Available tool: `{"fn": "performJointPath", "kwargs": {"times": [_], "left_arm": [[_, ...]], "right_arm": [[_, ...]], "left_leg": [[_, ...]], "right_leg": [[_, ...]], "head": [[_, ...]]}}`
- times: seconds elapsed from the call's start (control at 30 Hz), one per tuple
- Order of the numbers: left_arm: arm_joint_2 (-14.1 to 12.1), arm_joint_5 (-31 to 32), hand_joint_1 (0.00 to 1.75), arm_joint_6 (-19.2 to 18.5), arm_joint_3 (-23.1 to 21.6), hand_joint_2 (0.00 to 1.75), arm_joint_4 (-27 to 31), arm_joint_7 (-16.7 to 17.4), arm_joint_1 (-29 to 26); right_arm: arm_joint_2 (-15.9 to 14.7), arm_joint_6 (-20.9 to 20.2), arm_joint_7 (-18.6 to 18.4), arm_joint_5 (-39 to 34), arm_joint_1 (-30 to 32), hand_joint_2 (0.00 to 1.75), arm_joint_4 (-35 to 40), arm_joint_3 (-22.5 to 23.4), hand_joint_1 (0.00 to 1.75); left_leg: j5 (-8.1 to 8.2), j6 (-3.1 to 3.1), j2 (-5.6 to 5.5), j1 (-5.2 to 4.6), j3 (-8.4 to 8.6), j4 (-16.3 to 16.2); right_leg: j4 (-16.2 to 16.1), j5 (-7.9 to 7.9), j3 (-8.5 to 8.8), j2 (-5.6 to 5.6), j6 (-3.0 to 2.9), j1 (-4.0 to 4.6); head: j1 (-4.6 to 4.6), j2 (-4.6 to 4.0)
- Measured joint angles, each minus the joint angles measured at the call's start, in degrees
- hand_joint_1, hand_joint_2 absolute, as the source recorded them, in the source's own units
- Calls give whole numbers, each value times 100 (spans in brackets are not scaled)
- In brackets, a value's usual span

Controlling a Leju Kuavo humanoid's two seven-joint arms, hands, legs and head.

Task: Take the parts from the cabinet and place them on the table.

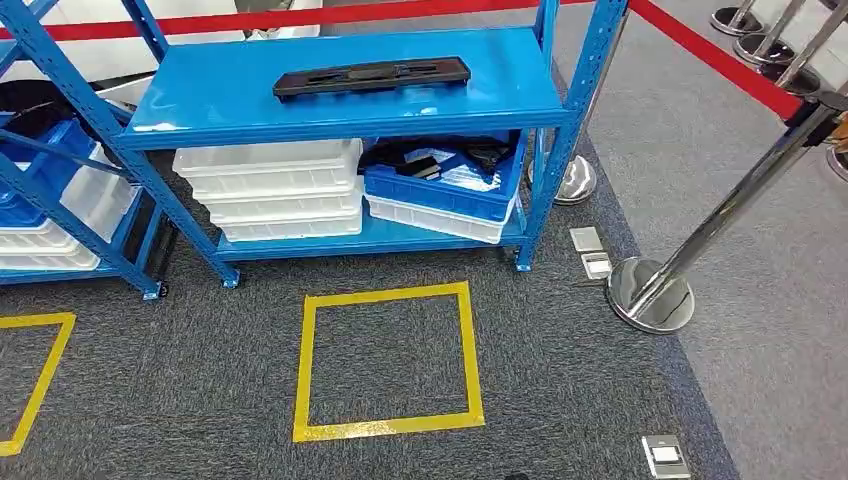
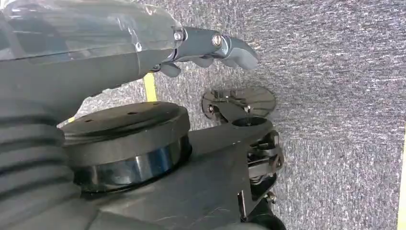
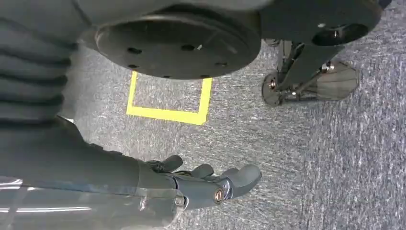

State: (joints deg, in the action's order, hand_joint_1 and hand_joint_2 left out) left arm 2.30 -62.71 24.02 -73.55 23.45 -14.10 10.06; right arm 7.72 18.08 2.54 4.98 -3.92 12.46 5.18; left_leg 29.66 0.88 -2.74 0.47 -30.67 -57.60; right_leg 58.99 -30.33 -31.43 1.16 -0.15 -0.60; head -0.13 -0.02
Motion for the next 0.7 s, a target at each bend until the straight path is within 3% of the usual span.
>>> {"fn": "performJointPath", "kwargs": {"times": [0.3,0.67,0.7], "left_arm": [[-7,1034,0,-359,586,175,0,171,-229],[-85,2543,0,-924,1955,175,0,516,-656],[-90,2656,0,-975,2103,0,0,544,-701]], "right_arm": [[-46,-297,-24,-85,147,175,4,-79,0],[-197,-723,-63,-212,216,175,164,-109,0],[-210,-756,-66,-219,228,175,177,-111,0]], "left_leg": [[3,0,1,0,3,0],[4,0,2,0,10,0],[4,0,2,0,10,0]], "right_leg": [[-1,-1,3,1,0,0],[-4,-1,6,0,0,0],[-4,-1,6,0,0,0]], "head": [[0,0],[0,0],[0,0]]}}
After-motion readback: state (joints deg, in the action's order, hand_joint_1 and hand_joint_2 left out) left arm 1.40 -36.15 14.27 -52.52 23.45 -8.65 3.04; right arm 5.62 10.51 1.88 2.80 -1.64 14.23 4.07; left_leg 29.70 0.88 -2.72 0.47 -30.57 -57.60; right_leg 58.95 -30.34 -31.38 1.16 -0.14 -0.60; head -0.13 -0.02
